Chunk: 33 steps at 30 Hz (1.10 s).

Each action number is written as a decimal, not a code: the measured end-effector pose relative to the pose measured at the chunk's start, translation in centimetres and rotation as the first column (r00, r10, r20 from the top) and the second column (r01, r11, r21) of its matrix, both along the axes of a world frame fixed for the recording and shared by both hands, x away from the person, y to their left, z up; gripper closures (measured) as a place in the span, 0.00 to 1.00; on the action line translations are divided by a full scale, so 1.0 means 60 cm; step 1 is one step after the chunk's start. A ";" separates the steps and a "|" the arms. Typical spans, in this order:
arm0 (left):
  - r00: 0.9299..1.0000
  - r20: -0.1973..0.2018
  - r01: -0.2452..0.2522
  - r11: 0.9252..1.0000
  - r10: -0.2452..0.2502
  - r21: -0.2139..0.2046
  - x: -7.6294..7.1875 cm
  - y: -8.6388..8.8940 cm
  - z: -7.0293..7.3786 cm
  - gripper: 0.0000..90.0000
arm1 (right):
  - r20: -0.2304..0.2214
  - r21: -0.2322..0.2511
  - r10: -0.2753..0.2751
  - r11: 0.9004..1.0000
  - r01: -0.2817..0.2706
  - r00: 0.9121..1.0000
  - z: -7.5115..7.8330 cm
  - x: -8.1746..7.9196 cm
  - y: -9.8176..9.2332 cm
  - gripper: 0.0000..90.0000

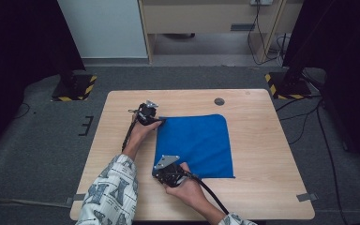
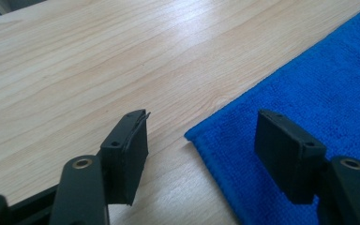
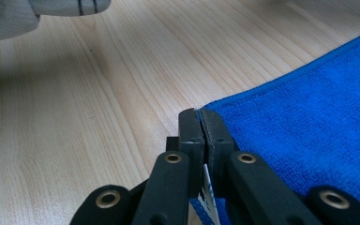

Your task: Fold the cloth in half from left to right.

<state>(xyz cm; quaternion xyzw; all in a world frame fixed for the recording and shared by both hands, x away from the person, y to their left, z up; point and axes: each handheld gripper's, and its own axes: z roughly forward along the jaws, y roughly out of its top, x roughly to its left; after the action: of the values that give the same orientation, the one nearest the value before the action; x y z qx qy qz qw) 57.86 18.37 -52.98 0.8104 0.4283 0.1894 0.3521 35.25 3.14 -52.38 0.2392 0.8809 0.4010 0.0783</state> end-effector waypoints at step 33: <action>0.998 -0.053 0.032 0.999 -0.032 -0.009 -0.032 0.002 0.067 0.96 | 0.046 0.055 -0.001 0.998 -0.001 0.999 0.046 -0.023 0.006 0.99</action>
<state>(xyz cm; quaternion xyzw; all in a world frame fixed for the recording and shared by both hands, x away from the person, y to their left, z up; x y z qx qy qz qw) 55.96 18.50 -48.96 0.8205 0.4252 0.1605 0.3468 33.88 3.52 -49.62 0.2319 0.8674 0.4306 0.0920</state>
